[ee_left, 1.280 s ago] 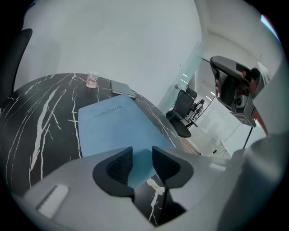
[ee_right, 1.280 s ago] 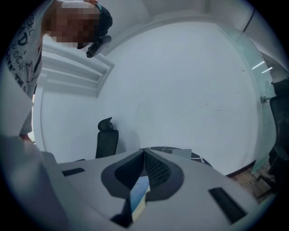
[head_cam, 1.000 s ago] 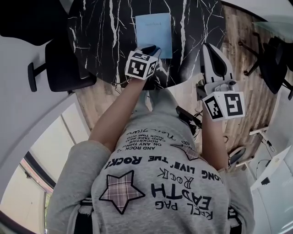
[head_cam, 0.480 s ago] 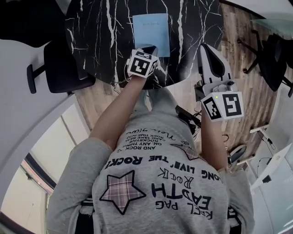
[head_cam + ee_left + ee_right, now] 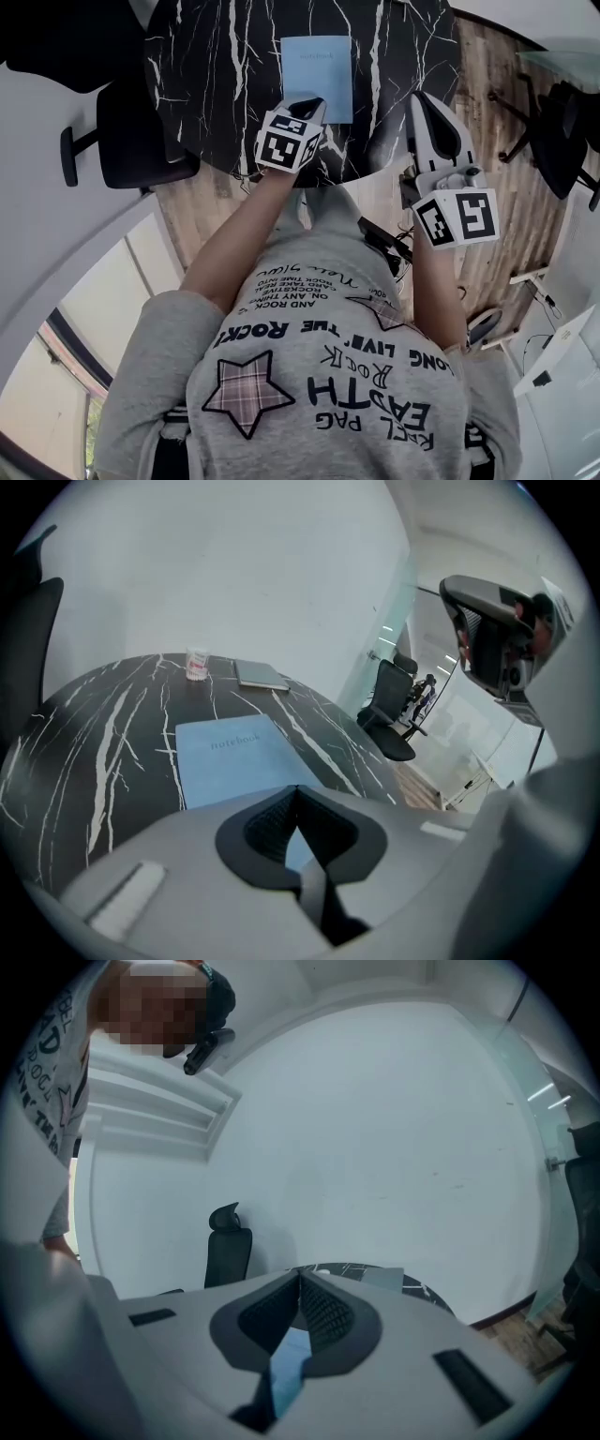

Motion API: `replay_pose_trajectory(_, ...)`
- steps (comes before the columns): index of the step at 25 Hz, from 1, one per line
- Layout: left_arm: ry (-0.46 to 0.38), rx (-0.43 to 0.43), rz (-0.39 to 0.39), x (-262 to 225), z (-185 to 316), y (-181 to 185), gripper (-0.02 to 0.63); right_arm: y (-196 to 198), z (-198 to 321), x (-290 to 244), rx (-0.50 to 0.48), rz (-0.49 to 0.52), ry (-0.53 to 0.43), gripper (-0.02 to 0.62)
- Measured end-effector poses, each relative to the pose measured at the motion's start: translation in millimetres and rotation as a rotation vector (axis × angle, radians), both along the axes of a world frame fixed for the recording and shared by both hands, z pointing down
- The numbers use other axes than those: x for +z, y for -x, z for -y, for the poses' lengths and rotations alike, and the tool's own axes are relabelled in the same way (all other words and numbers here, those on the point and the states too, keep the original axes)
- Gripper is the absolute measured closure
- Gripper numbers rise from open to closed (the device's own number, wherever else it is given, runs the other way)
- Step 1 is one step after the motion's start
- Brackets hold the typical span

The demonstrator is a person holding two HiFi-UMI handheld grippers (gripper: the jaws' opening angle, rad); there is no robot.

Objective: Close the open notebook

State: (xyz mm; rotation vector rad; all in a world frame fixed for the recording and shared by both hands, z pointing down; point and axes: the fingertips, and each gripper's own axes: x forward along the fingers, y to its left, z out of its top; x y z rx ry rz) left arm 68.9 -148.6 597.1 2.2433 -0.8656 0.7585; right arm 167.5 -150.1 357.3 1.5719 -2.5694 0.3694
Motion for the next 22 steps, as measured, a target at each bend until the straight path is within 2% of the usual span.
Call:
replay_pose_trajectory(8, -0.027, -0.065, -0.05, -29.7, 6.6, 20.9, 0.597, 17.3, 8.0, -10.5, -0.04, 0.015, -0.022, 0.582)
replay_pose_trajectory(14, -0.114, -0.126, -0.077, -66.2, 16.9, 43.8, 0.597, 30.0, 10.7, -18.7, -0.077, 0.031, -0.034, 0.583)
replay_pose_trajectory(22, -0.188, -0.234, -0.117, -109.9, 24.4, 86.5, 0.597, 44.2, 16.1, -33.2, -0.108, 0.072, -0.046, 0.582)
